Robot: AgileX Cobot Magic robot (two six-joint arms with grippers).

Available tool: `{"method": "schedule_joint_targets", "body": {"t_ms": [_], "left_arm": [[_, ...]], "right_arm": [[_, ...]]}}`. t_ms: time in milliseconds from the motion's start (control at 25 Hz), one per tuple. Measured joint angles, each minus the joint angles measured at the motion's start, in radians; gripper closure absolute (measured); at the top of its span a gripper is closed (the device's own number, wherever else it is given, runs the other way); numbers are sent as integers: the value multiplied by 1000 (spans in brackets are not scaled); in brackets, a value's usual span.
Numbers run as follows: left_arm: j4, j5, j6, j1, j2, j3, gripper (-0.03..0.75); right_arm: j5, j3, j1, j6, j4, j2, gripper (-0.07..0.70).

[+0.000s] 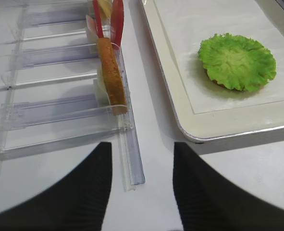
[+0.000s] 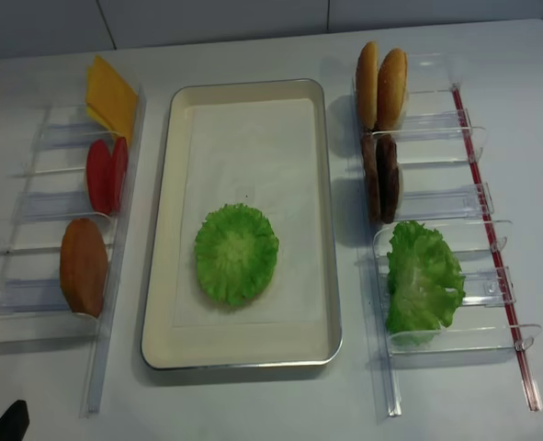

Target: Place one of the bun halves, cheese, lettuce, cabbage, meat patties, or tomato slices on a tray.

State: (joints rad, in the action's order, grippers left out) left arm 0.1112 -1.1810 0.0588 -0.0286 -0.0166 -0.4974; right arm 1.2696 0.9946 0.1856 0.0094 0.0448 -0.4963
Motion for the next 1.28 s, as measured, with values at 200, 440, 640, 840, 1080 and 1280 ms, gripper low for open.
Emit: {"method": "schedule_joint_targets", "body": {"t_ms": [200, 440, 640, 840, 1080, 1280], "left_arm": [[0, 0, 0, 0, 0, 0, 428], [0, 0, 0, 0, 0, 0, 428], [0, 0, 0, 0, 0, 0, 428], [0, 0, 0, 0, 0, 0, 428], [0, 0, 0, 0, 0, 0, 428], [0, 0, 0, 0, 0, 0, 428]], "right_arm": [[-7, -151, -171, 0, 23, 190, 183], [-29, -342, -294, -20, 87, 340, 183], [-120, -463, -298, -75, 101, 435, 183], [-148, -491, -298, -85, 101, 508, 184], [-130, -498, -298, -237, 155, 513, 183], [-119, -507, -298, -261, 166, 513, 183]]}}
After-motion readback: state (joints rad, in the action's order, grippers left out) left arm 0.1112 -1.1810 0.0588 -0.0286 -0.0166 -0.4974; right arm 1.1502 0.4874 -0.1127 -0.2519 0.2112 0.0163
